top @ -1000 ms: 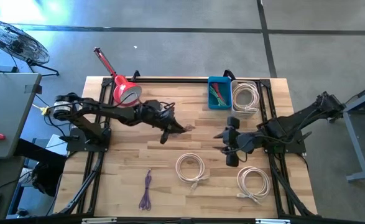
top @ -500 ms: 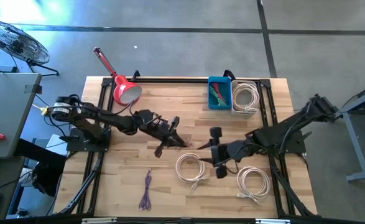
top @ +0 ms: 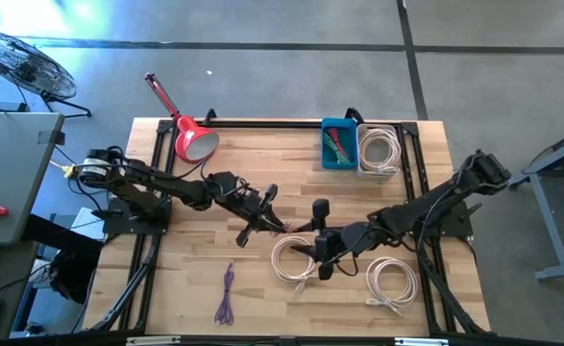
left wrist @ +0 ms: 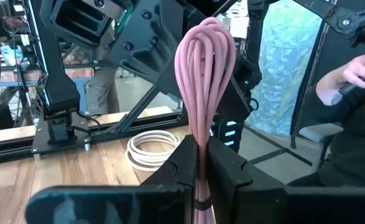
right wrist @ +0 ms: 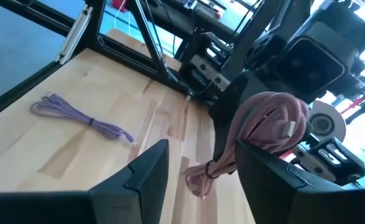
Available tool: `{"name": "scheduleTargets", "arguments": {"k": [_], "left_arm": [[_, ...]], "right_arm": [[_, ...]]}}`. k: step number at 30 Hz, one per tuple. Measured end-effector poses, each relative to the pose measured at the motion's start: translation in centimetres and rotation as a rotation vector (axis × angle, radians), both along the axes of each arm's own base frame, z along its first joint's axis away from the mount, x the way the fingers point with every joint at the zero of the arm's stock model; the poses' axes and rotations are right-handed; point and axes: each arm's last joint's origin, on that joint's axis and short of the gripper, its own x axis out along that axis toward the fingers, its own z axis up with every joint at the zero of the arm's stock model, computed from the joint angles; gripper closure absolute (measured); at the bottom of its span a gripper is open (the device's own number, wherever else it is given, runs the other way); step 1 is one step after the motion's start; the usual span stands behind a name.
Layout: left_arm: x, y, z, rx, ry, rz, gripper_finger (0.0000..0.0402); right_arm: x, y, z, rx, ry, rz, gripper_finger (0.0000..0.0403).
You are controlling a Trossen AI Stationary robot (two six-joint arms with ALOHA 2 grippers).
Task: Pick & Place USB Port
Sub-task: Put the pink charger cable into the blue bin
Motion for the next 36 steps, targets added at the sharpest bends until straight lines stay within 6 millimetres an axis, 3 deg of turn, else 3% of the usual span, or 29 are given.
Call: {"name": "scheduleTargets", "arguments": {"k": [21,26,32,36], "left_arm": [[0.3,-1.7,0.4,0.06,-0.054,0.086,0.0387],[0.3,-1.7,0.4,0.06,-0.052,0.091,0.0387],[0.3,-1.7,0.3,0.061,-0.042,0.092,0.0387],[0.3,-1.6,0.2,0.089,-0.046,0.108,0.0387]], "right_arm": [[0.6,-1.1,0.4,0.04,-0.03,0.015,0.0233],[0.8,-1.5,0.4,0.041,-0.031,-0.003,0.0283],[1.0,-2.1,0.3,0.038,-0.028,-0.016,0.0387],[0.9,-2.2,0.3,0.048,-0.028,-0.049,0.0389]]}}
